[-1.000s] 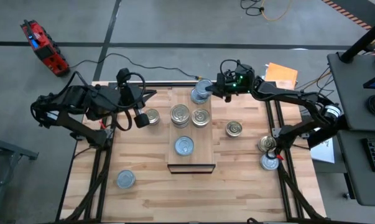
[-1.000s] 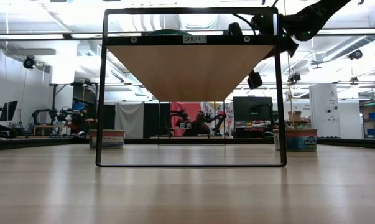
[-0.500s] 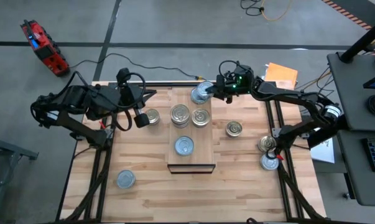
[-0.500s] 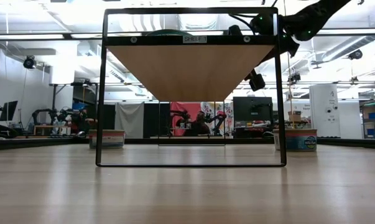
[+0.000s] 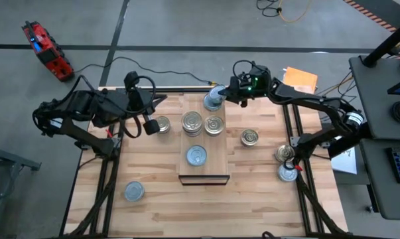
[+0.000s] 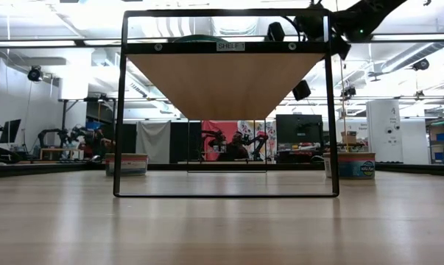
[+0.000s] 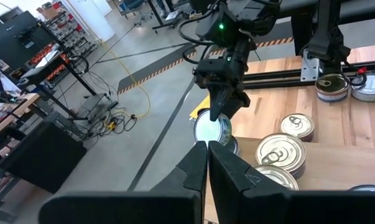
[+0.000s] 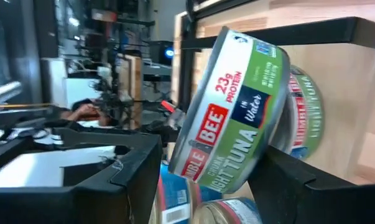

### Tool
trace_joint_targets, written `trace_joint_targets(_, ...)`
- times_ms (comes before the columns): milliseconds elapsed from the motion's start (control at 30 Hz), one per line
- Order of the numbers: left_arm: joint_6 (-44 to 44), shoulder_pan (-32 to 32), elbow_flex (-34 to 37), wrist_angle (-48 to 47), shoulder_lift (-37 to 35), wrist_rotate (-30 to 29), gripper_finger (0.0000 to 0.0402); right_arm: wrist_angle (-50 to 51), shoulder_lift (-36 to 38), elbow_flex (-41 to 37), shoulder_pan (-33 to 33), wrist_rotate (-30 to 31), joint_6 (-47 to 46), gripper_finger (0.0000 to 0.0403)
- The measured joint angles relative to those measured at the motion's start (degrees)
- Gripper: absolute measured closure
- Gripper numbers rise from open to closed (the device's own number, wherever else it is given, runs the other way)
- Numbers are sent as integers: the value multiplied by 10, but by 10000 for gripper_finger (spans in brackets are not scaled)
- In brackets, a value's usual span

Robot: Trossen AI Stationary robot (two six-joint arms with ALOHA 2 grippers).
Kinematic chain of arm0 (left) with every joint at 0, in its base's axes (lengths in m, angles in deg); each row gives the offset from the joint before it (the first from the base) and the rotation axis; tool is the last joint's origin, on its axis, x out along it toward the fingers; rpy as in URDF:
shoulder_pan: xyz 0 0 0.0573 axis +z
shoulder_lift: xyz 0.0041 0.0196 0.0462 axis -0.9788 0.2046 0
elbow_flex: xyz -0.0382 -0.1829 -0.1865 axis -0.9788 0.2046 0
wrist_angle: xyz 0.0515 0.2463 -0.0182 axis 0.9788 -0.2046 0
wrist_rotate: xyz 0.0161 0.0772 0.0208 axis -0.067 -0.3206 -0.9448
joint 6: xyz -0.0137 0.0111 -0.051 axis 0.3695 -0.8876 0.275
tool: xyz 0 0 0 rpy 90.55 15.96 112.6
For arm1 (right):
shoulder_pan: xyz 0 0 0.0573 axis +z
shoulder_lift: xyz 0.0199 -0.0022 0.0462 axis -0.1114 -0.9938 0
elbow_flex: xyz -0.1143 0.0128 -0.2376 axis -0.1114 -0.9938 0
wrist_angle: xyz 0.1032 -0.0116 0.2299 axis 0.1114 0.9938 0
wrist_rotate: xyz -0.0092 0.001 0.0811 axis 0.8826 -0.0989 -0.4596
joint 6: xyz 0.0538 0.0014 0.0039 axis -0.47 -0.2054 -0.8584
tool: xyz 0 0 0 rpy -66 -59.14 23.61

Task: Stack canned seafood by type on shelf
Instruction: Stack the green tuna can on top of the green tuna can on the shelf

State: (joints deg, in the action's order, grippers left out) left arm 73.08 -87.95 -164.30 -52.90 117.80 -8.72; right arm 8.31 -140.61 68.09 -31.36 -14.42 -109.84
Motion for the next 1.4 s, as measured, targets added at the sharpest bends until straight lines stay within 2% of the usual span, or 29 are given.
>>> trace_joint_targets(167, -2, 4, 0, 0, 0, 0, 401, 67, -10, 23, 1, 8, 42, 193)
trace_joint_targets(1400, -6, 21, 0, 16, 2, 1, 401, 88, -40, 60, 38, 30, 79, 188)
